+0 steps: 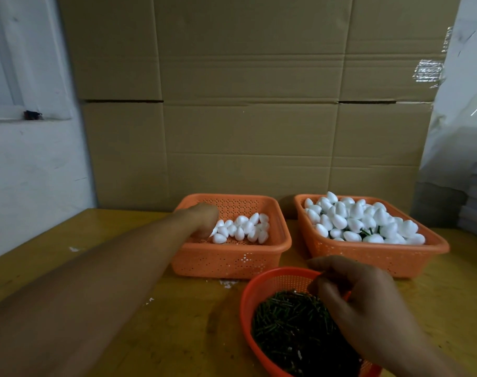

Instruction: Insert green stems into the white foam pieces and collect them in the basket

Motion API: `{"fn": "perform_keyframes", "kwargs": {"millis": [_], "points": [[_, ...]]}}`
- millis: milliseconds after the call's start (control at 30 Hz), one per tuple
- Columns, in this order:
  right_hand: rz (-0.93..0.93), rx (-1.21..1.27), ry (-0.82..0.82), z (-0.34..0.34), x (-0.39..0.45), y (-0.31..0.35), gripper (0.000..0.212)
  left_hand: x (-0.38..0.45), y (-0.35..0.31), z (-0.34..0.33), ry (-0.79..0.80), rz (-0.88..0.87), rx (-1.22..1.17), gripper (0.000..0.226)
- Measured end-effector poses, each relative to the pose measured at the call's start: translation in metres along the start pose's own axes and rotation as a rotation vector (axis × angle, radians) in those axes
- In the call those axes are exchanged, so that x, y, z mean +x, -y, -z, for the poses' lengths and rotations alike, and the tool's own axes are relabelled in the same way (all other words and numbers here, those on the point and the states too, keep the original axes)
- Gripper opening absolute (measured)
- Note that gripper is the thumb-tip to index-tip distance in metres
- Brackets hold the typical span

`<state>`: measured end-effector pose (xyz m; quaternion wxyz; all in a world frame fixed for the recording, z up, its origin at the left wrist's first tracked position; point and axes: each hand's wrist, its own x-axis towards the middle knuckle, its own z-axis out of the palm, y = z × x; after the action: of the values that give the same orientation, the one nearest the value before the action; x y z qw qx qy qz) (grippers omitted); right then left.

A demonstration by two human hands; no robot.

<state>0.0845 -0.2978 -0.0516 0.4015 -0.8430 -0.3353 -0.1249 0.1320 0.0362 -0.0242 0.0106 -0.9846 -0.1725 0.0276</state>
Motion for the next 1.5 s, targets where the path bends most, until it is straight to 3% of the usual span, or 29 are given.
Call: {"fn": "perform_keyframes", "kwargs": {"millis": [300,533,733,900,1000,1100,1300,1500], "points": [[-0.021,0.000,0.020,0.001,0.000,0.000,0.028,-0.046,-0.024,0.017,-0.362,-0.243,-0.533,0.014],[-0.038,0.010,0.033,0.001,0.000,0.000,0.028,-0.101,-0.048,0.009,-0.441,-0.442,-0.823,0.022],[-0.023,-0.014,0.007,0.000,0.000,0.000,0.026,-0.138,-0.063,-0.010,-0.402,-0.545,-1.030,0.036],[0.021,-0.044,-0.012,-0.002,0.001,0.000,0.026,-0.158,-0.071,-0.019,-0.351,-0.545,-1.280,0.026],[0.028,-0.064,-0.005,-0.003,0.000,0.001,0.026,-0.164,-0.070,-0.022,-0.236,-0.545,-1.479,0.022],[0.059,-0.105,0.016,-0.001,-0.001,0.002,0.026,-0.168,-0.066,-0.025,-0.128,-0.571,-1.600,0.032],[0.064,-0.361,0.328,-0.001,-0.002,0.008,0.017,-0.170,-0.072,-0.028,-0.146,-0.497,-1.560,0.027],[0.024,-0.659,0.534,-0.017,0.001,0.013,0.044,-0.174,-0.081,-0.029,-0.135,-0.459,-1.626,0.033]]}}
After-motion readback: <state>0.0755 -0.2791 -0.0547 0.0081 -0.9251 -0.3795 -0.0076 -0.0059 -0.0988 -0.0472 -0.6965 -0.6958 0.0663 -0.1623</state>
